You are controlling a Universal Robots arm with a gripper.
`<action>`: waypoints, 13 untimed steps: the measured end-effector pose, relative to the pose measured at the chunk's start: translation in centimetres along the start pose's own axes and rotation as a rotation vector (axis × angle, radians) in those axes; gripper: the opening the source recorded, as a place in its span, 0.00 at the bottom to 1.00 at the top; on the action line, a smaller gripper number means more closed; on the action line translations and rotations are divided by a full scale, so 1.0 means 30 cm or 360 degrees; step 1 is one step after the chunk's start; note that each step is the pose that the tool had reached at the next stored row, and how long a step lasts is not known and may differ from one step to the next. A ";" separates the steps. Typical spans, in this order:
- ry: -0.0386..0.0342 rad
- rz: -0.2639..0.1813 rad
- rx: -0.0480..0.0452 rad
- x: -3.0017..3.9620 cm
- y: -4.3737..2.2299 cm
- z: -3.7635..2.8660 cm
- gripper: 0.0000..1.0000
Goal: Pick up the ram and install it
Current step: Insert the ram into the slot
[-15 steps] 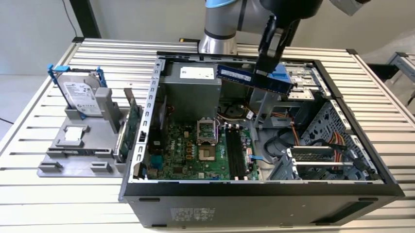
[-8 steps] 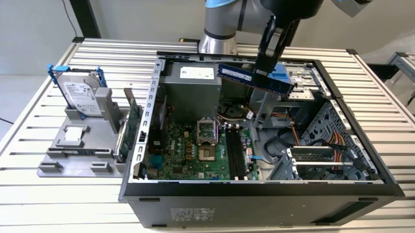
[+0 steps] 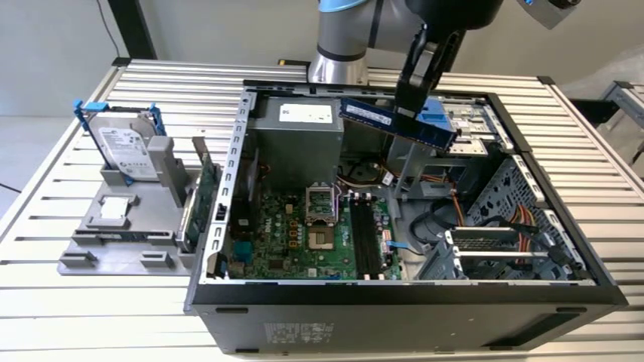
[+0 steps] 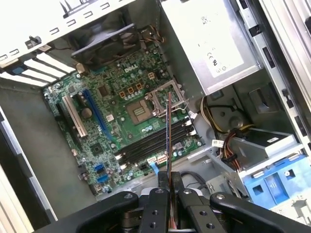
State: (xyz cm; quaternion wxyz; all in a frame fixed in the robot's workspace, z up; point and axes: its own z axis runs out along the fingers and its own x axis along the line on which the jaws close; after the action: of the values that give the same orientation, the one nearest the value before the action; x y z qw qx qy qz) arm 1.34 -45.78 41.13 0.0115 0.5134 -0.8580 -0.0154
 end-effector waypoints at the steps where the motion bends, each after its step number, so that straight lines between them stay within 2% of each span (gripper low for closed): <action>1: 0.0000 0.0011 0.0000 0.000 0.000 0.000 0.00; 13: -0.0005 0.0135 -0.0001 -0.002 -0.004 0.000 0.00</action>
State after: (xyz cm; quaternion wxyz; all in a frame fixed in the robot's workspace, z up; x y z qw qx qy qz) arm 1.48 -45.78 41.13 0.0108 0.4765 -0.8790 -0.0159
